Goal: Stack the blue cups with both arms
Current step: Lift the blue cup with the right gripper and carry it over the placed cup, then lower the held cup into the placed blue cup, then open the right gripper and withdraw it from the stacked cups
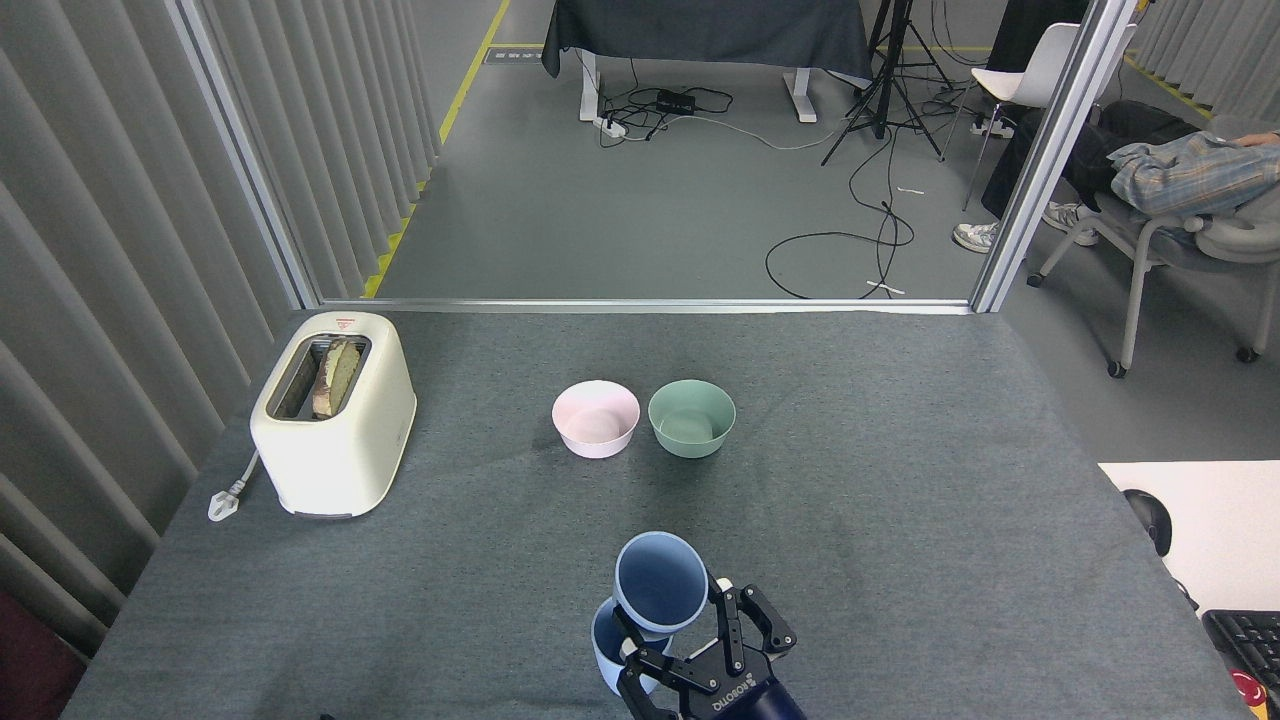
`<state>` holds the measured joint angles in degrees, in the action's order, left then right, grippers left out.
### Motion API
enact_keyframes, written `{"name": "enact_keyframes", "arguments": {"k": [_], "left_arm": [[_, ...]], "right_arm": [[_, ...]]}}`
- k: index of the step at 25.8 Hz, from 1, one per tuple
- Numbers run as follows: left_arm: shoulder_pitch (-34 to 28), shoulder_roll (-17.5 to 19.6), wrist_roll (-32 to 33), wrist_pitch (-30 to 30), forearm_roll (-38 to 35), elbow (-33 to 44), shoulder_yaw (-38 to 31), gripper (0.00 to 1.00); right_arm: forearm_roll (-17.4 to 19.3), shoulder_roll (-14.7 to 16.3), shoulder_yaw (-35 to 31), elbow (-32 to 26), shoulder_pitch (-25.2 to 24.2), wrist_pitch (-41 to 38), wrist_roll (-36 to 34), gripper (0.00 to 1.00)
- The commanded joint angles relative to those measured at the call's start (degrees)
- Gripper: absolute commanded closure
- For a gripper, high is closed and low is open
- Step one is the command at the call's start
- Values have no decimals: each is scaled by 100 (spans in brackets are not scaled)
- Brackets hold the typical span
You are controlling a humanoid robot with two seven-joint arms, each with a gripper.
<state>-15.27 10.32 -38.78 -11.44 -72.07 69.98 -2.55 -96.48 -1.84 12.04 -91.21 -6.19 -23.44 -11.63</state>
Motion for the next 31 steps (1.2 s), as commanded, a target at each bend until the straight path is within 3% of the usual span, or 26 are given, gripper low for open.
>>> {"name": "enact_keyframes", "arguments": {"k": [1,21,22,23,24,31], "left_arm": [[6,5,2,1,0,-2,0,1],[59,14,-7,-7,0,-64,-44,1],[59,14,-7,-8,0,-73,-44,1],[59,14,-7,-8,0,-73,-44,1],[59,14,-7,-8,9,-73,-44,1],[76,31,-7,-16,18,-73,-44,1]], "right_arm": [[-12,-9,9,165,-5,59,-15,45],[-144,-97,229,429,215,51,-23,43],[-144,-97,247,420,206,51,-32,41],[-144,-97,247,420,206,51,-41,29],[-144,-97,255,411,198,59,-50,3],[-108,-158,299,306,206,-99,-76,0]]}}
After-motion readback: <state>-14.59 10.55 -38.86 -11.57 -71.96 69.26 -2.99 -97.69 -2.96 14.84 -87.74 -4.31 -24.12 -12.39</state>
